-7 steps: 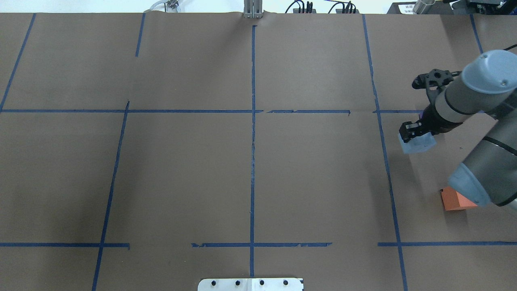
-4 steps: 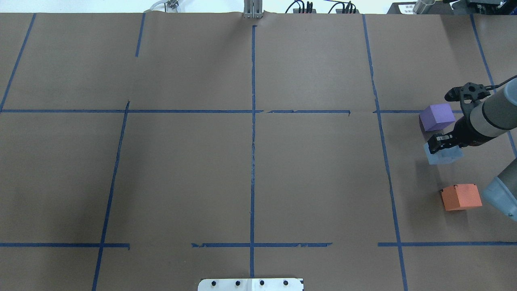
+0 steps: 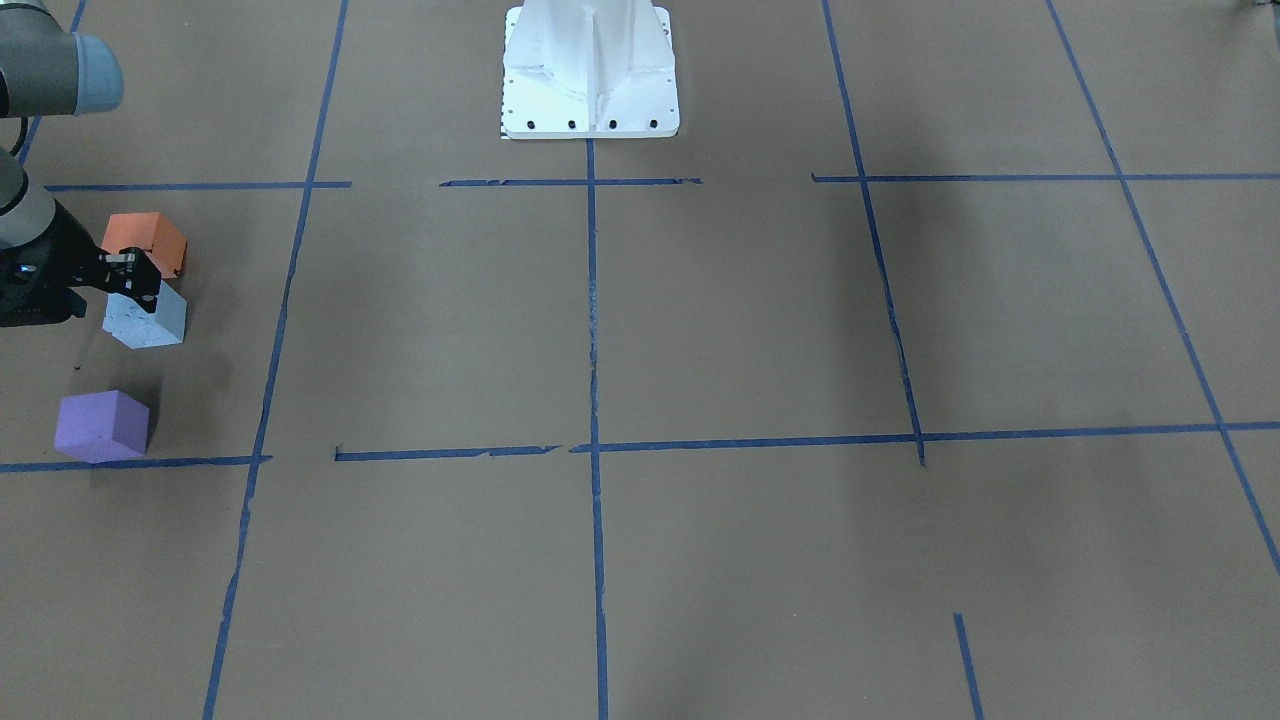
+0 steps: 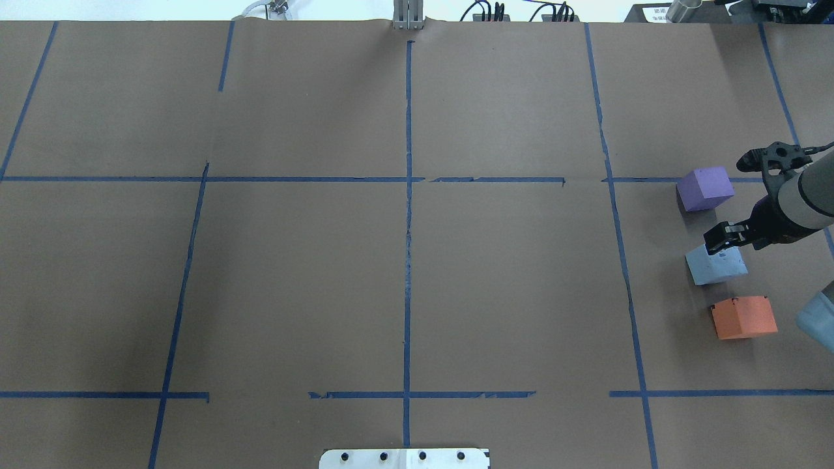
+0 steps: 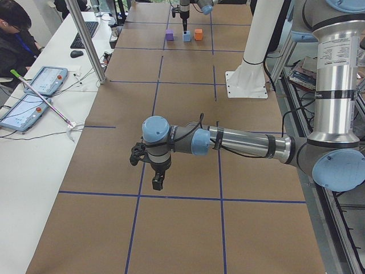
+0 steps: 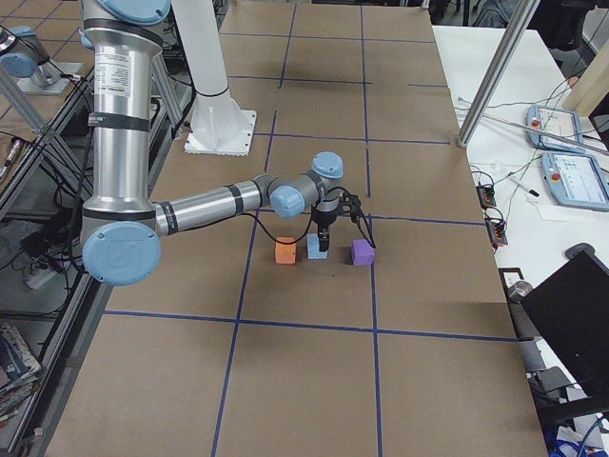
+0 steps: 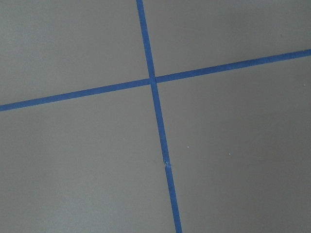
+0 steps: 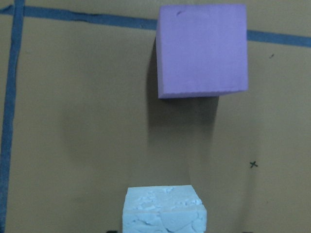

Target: Place blue block between orange and purple blocks

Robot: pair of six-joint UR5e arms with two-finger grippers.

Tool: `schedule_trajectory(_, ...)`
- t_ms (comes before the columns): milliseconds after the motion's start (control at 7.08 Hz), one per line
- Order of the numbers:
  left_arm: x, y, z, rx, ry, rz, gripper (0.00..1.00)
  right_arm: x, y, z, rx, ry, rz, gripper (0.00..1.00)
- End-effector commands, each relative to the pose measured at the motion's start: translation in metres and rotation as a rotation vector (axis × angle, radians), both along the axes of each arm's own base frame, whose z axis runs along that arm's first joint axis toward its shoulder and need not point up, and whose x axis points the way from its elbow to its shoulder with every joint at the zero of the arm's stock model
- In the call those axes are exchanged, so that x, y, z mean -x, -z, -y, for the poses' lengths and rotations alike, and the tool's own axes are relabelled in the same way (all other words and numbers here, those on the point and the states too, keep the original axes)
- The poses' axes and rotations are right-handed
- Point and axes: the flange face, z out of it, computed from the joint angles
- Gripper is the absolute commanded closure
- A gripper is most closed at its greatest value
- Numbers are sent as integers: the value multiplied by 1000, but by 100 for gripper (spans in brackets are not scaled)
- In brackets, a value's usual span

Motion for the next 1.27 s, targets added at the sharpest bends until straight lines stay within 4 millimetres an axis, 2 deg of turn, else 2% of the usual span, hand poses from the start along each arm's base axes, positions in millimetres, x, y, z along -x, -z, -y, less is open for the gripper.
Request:
schedule_trajectory(0, 0, 0, 0, -6, -6, 2, 0, -70, 4, 22, -46, 4, 63, 0)
schedule_trajectory(141, 0, -1, 0, -5, -6, 2, 0, -121, -2, 31, -56, 20, 19, 0)
schedule_trajectory(283, 0, 0, 0, -2, -2, 2, 0, -172, -15, 31, -89, 95, -14, 0)
schedule_trajectory(424, 0, -7, -1, 13, -2, 6, 0, -223, -24, 29, -100, 132, -33, 0)
schedule_trajectory(565, 1, -27, -7, 52, -2, 7, 0, -258, -38, 17, -99, 146, -31, 0)
schedule_trajectory(707, 1, -31, -8, 69, 0, 5, 0, -262, -53, -1, -75, 152, 14, 0)
schedule_trajectory(848, 2, -37, -22, 91, 2, 13, 0, -261, -73, -24, -29, 141, 54, 0)
schedule_trajectory(989, 3, -40, -25, 95, 0, 16, 0, -261, -77, -29, -22, 138, 56, 0)
schedule_trajectory(1130, 3, -56, -40, 127, -4, 17, 0, -261, -78, -30, -20, 137, 56, 0)
